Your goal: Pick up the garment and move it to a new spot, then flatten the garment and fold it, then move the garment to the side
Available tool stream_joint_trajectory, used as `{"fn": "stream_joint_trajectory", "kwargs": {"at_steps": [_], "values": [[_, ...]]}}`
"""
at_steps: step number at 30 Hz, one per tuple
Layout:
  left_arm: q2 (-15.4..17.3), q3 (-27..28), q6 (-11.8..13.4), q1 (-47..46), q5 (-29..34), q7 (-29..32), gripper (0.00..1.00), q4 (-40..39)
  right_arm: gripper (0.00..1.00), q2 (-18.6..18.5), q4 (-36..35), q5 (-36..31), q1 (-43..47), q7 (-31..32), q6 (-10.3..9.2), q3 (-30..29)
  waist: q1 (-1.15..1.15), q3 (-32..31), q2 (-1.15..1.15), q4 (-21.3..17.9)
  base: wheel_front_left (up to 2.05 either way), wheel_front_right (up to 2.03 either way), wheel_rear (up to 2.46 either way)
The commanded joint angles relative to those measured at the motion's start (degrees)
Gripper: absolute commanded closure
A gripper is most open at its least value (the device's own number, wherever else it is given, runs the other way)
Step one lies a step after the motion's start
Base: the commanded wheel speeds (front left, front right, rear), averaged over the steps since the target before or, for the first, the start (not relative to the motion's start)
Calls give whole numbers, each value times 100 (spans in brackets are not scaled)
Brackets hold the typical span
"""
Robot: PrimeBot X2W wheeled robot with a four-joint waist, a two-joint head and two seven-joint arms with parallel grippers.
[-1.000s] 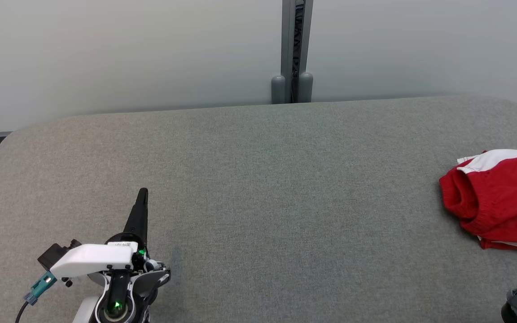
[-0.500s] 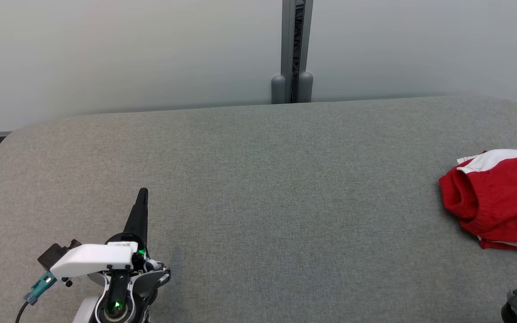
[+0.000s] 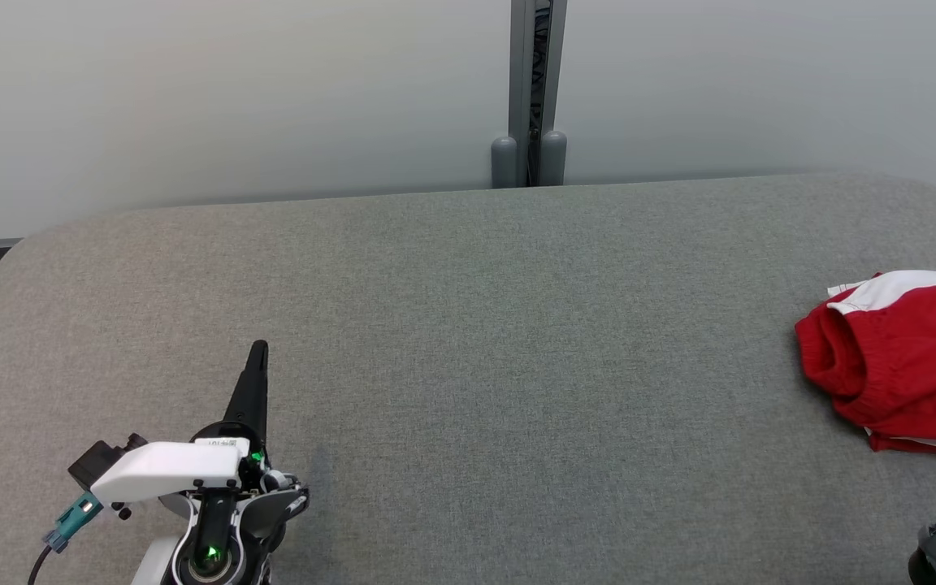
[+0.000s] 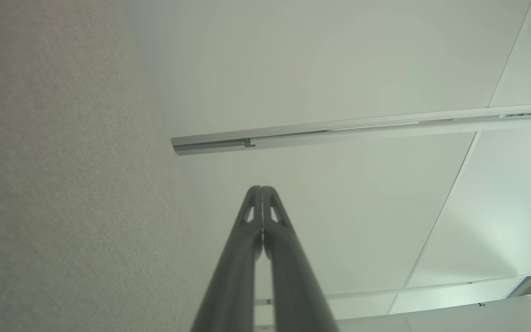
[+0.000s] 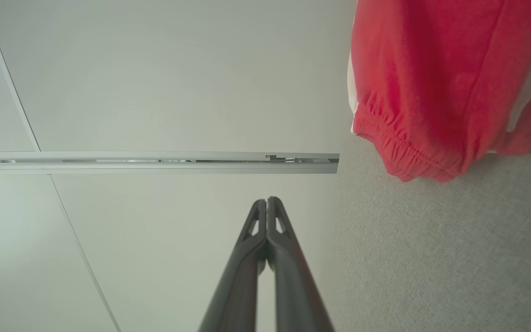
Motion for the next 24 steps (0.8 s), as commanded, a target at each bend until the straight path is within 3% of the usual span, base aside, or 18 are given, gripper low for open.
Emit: {"fn": "stream_joint_trajectory", "kwargs": {"at_steps": [1,24], "values": [[28,3,-19,-111,-10,24,100,4,100,-22,19,-13,-32,33,1,-4,0,0,0,0,0,0,0],[28,2,-19,-111,-11,24,100,3,100,3,20,-49,-44,55,1,-40,0,0,0,0,0,0,0]]}}
